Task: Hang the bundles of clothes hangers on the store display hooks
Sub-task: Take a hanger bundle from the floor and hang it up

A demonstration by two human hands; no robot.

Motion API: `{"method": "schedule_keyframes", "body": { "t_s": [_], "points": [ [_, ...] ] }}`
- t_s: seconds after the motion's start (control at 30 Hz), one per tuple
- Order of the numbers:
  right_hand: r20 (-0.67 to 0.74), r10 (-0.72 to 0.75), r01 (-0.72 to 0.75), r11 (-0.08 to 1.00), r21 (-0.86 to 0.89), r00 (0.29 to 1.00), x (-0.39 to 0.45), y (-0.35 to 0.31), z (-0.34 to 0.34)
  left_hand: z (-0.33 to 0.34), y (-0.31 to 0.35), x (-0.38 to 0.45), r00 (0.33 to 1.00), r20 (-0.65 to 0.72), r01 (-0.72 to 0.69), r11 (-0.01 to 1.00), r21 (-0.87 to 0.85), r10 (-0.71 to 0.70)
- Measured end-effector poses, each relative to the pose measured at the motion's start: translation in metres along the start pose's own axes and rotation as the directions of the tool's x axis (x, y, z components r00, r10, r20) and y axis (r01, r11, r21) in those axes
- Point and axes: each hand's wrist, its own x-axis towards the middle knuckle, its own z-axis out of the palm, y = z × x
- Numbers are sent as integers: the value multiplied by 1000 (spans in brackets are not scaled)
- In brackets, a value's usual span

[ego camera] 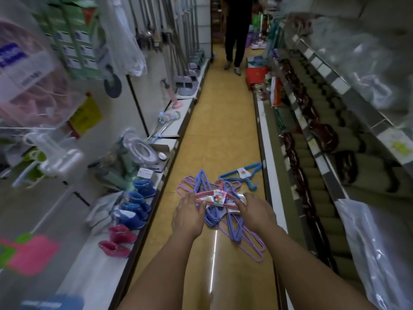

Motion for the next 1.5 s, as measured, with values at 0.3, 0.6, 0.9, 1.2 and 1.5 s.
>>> {"method": "schedule_keyframes", "body": {
  "t_s": [0.3,0.6,0.9,1.2,1.5],
  "points": [
    [3,56,-56,998,7,998,85,25,-12,20,29,101,998,42,-58,998,14,57],
    [53,180,-182,983,30,982,192,25,-1,24,20,225,988,119,-99,995,19,96],
    [132,220,-221,975,-5,967,278,11,31,61,-20,316,972,224,-78,997,12,73],
    [215,197,-195,980,-32,956,369,38,72,116,-41,381,971,240,11,1000,27,-17],
    [288,196,-173,980,-103,937,464,84,212,264,-110,452,952,294,86,996,9,-85]
  ]
}}
